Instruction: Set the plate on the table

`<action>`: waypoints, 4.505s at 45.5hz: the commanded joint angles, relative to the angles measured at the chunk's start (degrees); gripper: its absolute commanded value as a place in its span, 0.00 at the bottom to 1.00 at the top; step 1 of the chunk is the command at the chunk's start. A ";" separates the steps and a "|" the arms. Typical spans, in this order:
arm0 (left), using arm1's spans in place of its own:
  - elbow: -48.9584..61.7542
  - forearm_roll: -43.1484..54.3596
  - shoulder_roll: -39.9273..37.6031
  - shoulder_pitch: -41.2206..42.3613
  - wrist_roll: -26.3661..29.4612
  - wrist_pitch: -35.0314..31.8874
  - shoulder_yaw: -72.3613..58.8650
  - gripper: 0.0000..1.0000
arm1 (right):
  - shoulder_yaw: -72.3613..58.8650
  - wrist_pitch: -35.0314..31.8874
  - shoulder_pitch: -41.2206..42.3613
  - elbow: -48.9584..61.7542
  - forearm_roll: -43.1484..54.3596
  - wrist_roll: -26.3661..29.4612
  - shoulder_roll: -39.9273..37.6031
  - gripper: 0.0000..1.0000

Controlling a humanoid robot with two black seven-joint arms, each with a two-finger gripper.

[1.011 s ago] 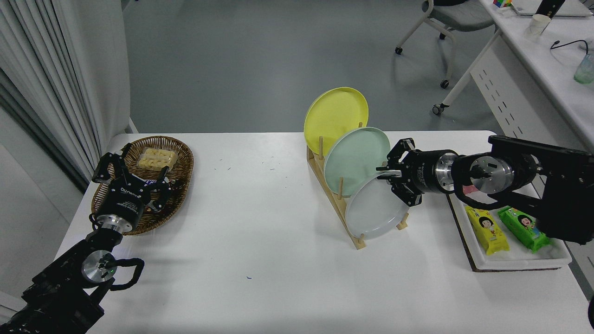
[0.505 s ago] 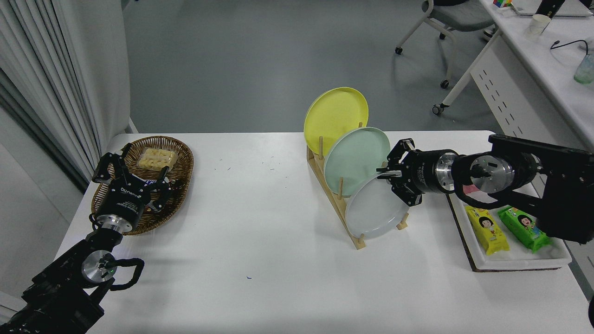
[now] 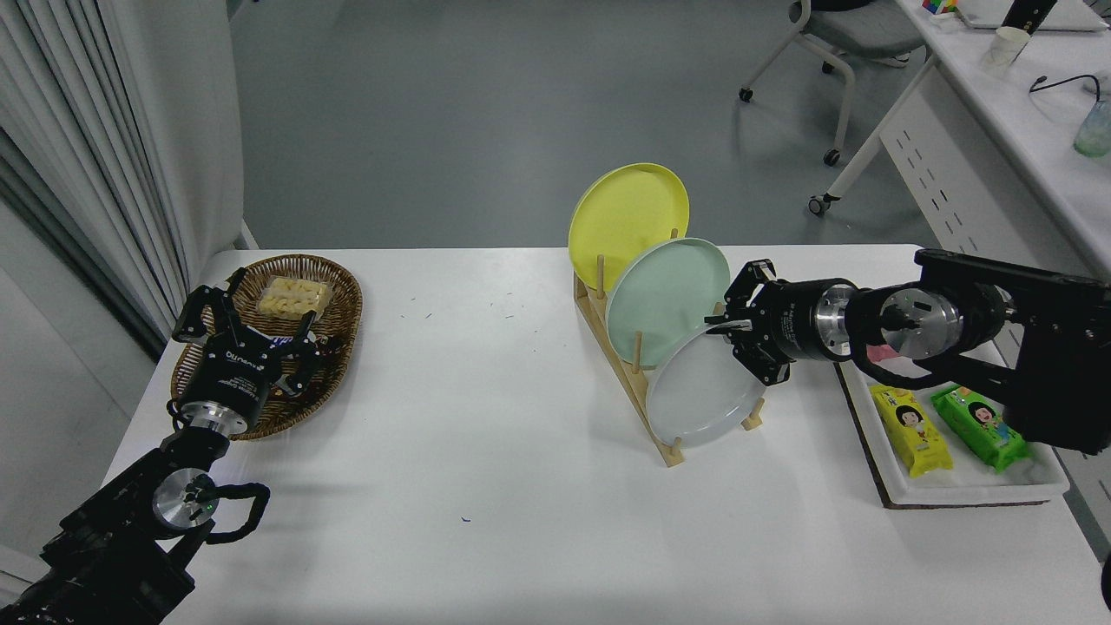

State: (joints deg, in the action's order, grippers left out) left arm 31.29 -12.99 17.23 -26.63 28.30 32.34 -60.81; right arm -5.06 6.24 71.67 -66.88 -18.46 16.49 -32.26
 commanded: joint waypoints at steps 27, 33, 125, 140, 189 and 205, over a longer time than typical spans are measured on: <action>0.00 0.07 0.00 0.00 0.00 0.00 -0.01 0.98 | 0.05 -0.26 0.23 -0.10 0.00 0.30 -0.44 0.04; 0.00 -0.01 0.00 0.00 0.00 0.00 -0.01 0.98 | -0.04 -0.35 0.67 -0.18 0.00 0.38 -0.44 0.03; 0.00 -0.01 0.00 0.00 0.00 0.00 -0.01 0.98 | -1.01 -2.55 26.76 -8.53 -11.25 14.01 -11.69 0.00; 0.00 -0.01 0.00 0.00 0.00 0.00 -0.01 0.98 | -1.98 0.00 33.89 -8.71 -17.23 16.38 -10.29 0.00; 0.00 -0.01 0.00 0.00 0.00 0.00 -0.01 0.98 | 9.89 20.04 26.78 -13.46 -11.34 16.47 -2.99 0.00; 0.00 -0.01 0.00 0.00 0.00 0.00 -0.01 0.98 | 15.69 21.35 22.99 -13.54 -11.95 17.78 -2.55 0.00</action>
State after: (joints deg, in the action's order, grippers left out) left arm 31.29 -12.98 17.23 -26.63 28.30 32.34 -60.82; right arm 7.76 26.05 96.70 -80.24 -30.22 33.14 -35.48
